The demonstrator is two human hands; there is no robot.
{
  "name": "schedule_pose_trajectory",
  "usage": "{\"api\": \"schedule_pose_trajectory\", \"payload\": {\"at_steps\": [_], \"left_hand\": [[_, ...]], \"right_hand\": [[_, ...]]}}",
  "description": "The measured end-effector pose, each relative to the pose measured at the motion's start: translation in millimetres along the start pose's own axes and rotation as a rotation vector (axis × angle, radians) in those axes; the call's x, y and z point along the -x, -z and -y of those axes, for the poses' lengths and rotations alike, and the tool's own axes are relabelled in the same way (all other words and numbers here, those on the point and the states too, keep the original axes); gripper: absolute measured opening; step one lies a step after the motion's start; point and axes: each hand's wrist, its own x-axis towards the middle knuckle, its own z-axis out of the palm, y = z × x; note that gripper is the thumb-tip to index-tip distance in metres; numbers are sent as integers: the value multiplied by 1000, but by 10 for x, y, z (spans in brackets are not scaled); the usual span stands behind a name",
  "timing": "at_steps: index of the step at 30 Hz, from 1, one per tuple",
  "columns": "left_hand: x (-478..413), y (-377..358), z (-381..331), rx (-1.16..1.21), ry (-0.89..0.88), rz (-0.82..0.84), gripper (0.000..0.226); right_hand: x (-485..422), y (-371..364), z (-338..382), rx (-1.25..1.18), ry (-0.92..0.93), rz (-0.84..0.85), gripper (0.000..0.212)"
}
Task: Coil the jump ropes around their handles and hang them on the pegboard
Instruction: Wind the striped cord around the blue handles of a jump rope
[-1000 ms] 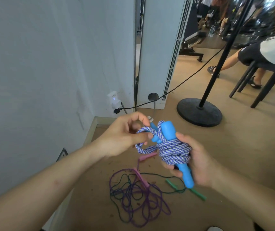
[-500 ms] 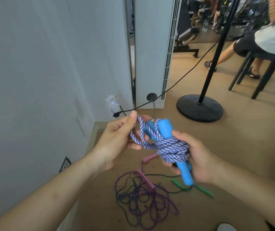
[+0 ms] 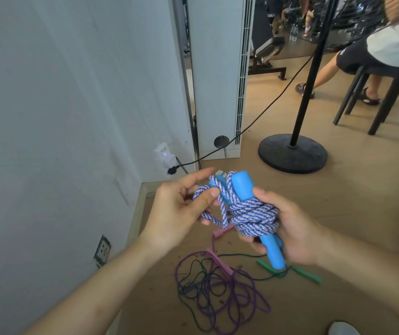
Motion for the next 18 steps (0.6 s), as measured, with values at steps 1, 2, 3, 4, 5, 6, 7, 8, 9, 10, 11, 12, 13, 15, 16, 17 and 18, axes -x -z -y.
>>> {"api": "schedule_pose_trajectory", "payload": {"at_steps": [1, 2, 3, 4, 5, 6, 7, 8, 9, 10, 11, 12, 13, 15, 16, 17, 18], "left_hand": [[8, -2, 3, -10, -14, 8, 38], [10, 2, 5, -16, -22, 17, 39], [7, 13, 8, -23, -26, 27, 40], [2, 27, 12, -35, -30, 41, 41], [-8, 41, 18, -53, -32, 57, 41], [-13, 52, 20, -68, -31, 74, 41], [-19, 61, 23, -73, -25, 87, 41], [-20, 67, 24, -68, -16, 93, 40], [-17, 72, 27, -63, -6, 88, 38], [-14, 75, 24, -66, -1, 70, 35], [-13, 83, 21, -89, -8, 40, 31], [-21, 96, 21, -143, -36, 0, 27], [-31, 117, 21, -220, -84, -37, 23], [-54, 156, 4, -380, -202, -77, 18], [-58, 171, -10, -447, -252, -74, 18], [-54, 179, -24, -502, -290, -58, 17], [-41, 178, -37, -550, -323, -39, 16]], "right_hand": [[4, -4, 5, 14, -3, 1, 70], [6, -7, 14, 31, -7, 4, 68], [19, -18, 28, 48, -11, 3, 63], [34, -31, 47, 67, -17, -6, 55], [49, -39, 66, 84, -25, -25, 46], [57, -34, 81, 96, -32, -41, 40], [63, -35, 96, 112, -39, -49, 35], [61, -24, 99, 130, -45, -48, 31], [52, -19, 99, 146, -51, -48, 30], [43, -4, 88, 157, -54, -49, 33], [38, 4, 79, 169, -57, -50, 36], [32, 11, 69, 178, -57, -45, 37], [35, 6, 64, 182, -53, -37, 37], [45, 1, 59, 178, -47, -20, 37], [49, 1, 61, 177, -48, -17, 36], [56, -5, 64, 178, -50, -14, 36], [55, 2, 63, 181, -54, -9, 37]]}}
